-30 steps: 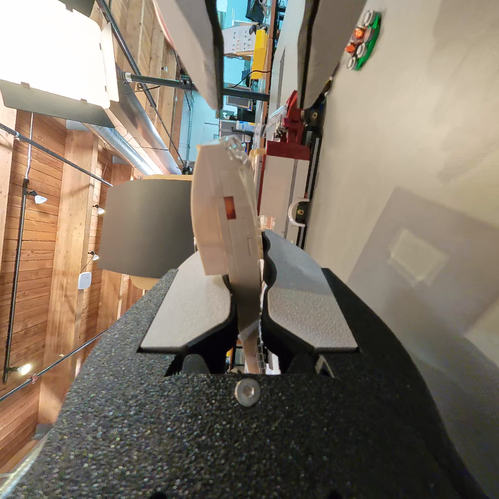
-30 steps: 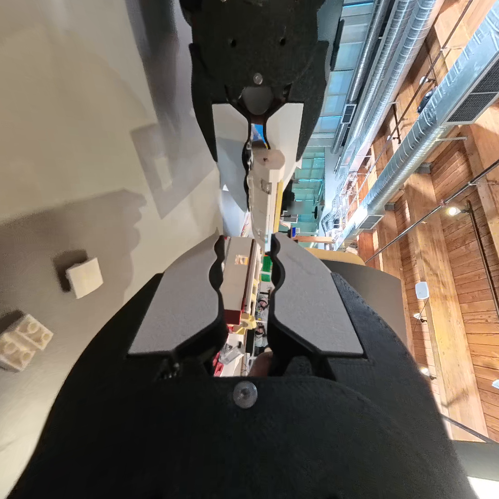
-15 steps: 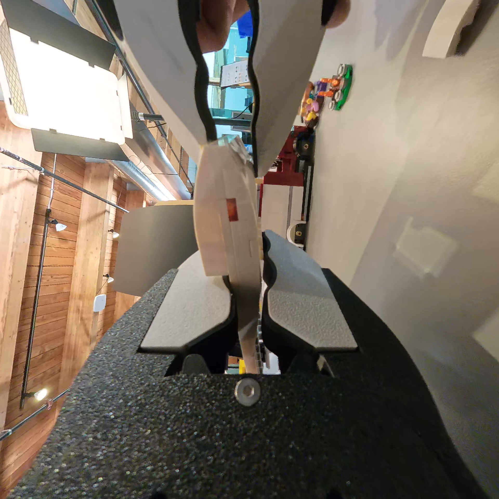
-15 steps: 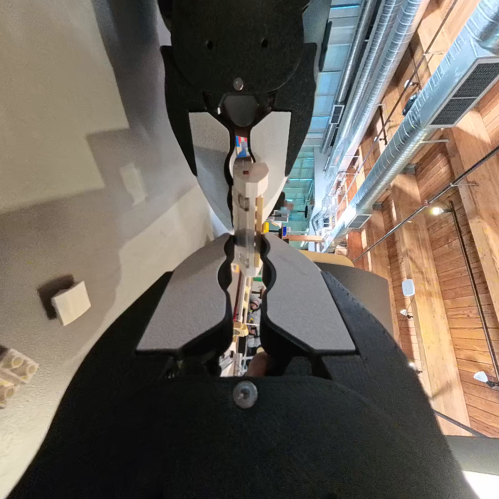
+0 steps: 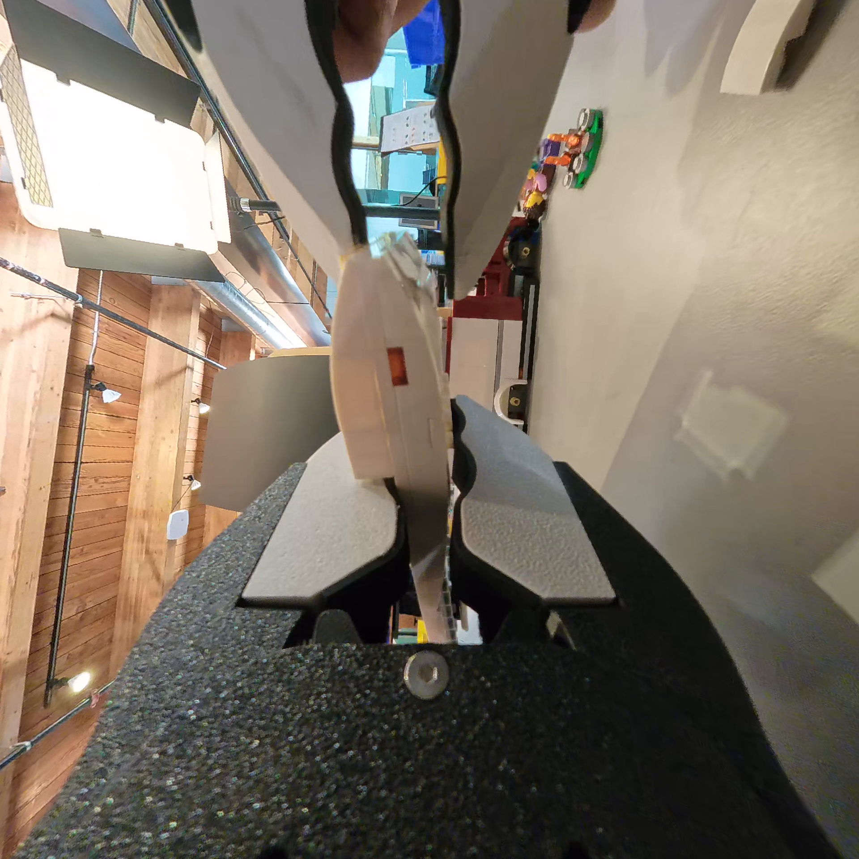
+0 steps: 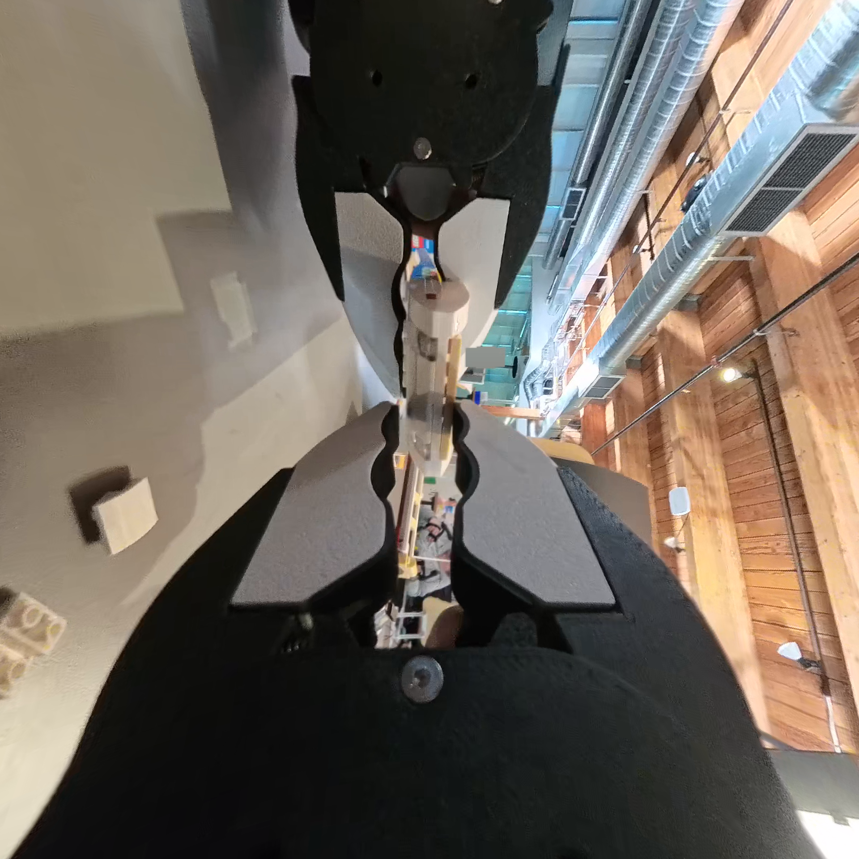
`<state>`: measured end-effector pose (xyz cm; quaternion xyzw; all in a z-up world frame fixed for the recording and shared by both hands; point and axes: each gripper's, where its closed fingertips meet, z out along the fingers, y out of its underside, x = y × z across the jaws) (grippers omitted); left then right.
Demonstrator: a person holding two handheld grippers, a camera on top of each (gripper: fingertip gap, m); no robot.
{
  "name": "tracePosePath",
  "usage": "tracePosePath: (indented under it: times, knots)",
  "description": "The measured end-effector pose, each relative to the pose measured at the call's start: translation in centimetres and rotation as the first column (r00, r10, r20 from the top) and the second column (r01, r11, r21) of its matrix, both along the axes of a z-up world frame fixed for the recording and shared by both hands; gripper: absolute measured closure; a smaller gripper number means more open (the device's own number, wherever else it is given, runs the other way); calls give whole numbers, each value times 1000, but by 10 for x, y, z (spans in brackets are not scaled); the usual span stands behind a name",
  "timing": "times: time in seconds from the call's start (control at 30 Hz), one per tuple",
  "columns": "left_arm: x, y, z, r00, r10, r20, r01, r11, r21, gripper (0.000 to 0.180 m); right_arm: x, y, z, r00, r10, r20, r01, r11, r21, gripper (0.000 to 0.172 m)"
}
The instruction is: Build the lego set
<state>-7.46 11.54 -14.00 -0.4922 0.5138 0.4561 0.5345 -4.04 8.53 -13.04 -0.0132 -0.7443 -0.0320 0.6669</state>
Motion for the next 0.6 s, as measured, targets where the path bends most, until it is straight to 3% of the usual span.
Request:
tracePosePath:
  times: [0.23,0.3,0.6]
  knots:
    - [-3,-1,4,1000,8,6,-8,1000,14,165,3,10,3,999,-35,-20,35,999,-18,147]
    - [-2,-1,3,1000,7,3,-7,1000,12,165,3,10,5,999,-33,-25,33,999,-32,156]
    - [-7,2,-1,999,35,-12,-35,999,-7,165,1,17,-2,997,-73,21,74,996,-45,159]
